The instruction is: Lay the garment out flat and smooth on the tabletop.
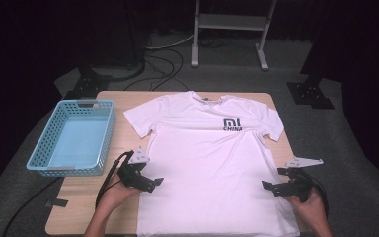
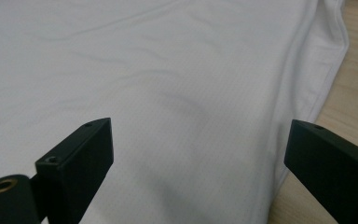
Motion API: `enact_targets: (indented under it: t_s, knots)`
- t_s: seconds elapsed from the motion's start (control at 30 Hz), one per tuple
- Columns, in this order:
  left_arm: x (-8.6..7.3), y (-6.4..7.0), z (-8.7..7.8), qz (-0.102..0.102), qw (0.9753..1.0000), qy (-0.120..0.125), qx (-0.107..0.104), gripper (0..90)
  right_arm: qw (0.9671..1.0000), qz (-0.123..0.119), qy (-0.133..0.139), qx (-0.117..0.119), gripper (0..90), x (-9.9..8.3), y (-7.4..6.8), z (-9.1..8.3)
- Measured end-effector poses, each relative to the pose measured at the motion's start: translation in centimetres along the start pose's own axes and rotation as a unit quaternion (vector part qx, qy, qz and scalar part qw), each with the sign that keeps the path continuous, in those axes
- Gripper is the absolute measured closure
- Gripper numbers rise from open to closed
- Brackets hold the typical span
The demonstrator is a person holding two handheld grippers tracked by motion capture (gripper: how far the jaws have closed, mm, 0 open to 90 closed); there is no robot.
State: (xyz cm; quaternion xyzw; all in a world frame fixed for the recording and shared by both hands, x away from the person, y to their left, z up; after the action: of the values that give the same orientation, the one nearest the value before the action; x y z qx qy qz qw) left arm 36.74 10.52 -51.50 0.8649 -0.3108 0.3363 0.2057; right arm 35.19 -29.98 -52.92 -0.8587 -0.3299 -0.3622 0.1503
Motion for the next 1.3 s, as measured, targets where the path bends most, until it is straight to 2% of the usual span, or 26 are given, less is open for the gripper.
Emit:
enact_targets:
  t_s: [0.27, 0.83, 1.0, 1.3]
  knots:
    - [-0.2, 0.6, -0.6, 0.005, 1.0, 0.001, 0.0, 4.4, 1.0, 0.002, -0.001, -0.001, 7.9, -1.2, -0.2, -0.4]
    - [-1.4, 1.3, -1.7, 0.0, 1.0, 0.006, 0.0, 4.5, 1.0, 0.007, -0.001, 0.003, 7.9, -3.1, -1.1, -1.5]
    - [-1.6, 1.3, -2.3, -0.005, 0.9999, 0.014, 0.004, 4.6, 0.9999, 0.013, 0.003, 0.0, 7.9, -3.7, -1.0, -2.2]
    - [-2.5, 1.8, -3.1, 0.0, 0.9998, 0.017, 0.012, 4.4, 0.9997, 0.021, 0.008, -0.008, 7.9, -4.8, -1.0, -3.6]
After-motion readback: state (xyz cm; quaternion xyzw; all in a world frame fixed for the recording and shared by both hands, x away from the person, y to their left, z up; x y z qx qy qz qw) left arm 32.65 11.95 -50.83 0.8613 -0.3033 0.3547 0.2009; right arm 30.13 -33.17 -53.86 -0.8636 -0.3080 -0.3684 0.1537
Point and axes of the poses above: each handheld gripper's, and its own axes: z roughly forward along the jaws, x roughly out of its top, y roughly to its right, the point moved 10 cm from there along z, roughly forward along the jaws, and after that the axes turned 10 degrees about -z, right-handed, at the moved point
